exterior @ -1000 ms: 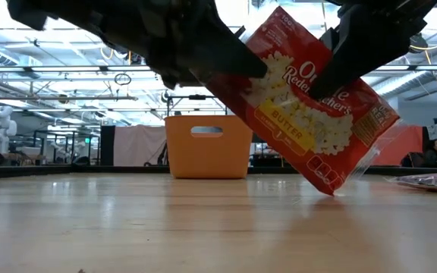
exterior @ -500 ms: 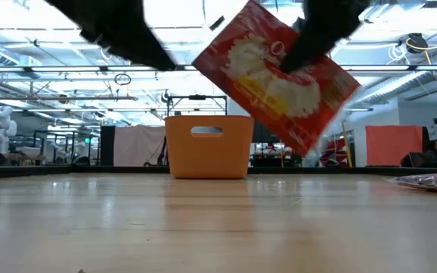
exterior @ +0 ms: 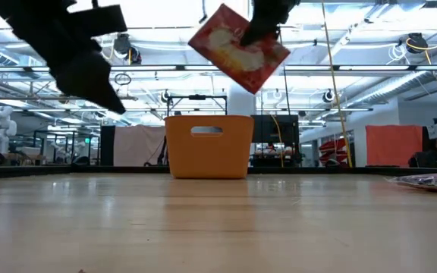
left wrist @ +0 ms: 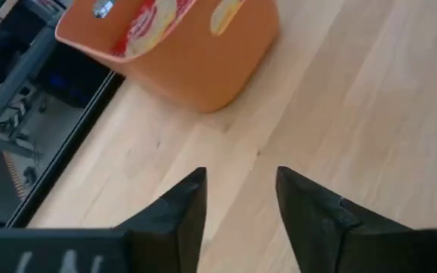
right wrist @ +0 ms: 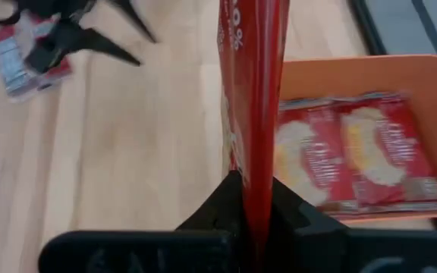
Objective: Sort popcorn bags into baskets
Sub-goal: Put the red popcorn bag into the orange bin
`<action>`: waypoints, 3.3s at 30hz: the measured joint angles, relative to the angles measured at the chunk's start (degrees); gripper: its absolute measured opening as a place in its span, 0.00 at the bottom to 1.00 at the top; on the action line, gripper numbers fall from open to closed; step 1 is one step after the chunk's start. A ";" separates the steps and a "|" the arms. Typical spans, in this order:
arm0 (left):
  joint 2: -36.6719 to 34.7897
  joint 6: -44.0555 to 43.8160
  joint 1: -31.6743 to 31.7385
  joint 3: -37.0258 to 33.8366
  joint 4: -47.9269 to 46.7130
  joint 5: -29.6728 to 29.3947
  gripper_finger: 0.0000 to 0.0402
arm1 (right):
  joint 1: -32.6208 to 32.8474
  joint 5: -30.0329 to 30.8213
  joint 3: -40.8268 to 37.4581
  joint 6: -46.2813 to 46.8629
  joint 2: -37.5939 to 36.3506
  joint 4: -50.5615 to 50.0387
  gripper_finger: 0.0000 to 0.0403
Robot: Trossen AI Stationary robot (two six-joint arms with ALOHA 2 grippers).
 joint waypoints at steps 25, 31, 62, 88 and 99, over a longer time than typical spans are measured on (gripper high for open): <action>0.00 11.07 2.81 -8.36 27.68 3.75 0.25 | -19.41 -3.09 42.53 -28.03 34.37 -30.42 0.03; 0.00 15.69 3.88 -8.37 32.83 3.73 0.25 | -19.40 -3.55 42.48 -28.28 34.09 -27.07 0.03; 0.04 17.87 4.21 -8.37 37.83 6.66 0.25 | -17.00 -19.65 33.78 -17.17 34.18 -24.79 0.03; 0.04 20.02 4.43 -8.35 37.85 6.59 0.25 | -13.78 -16.71 26.30 -19.46 34.18 -17.24 0.11; 0.04 20.00 4.43 -8.35 37.84 6.59 0.25 | -11.54 -5.61 26.30 -24.79 34.18 -11.64 0.37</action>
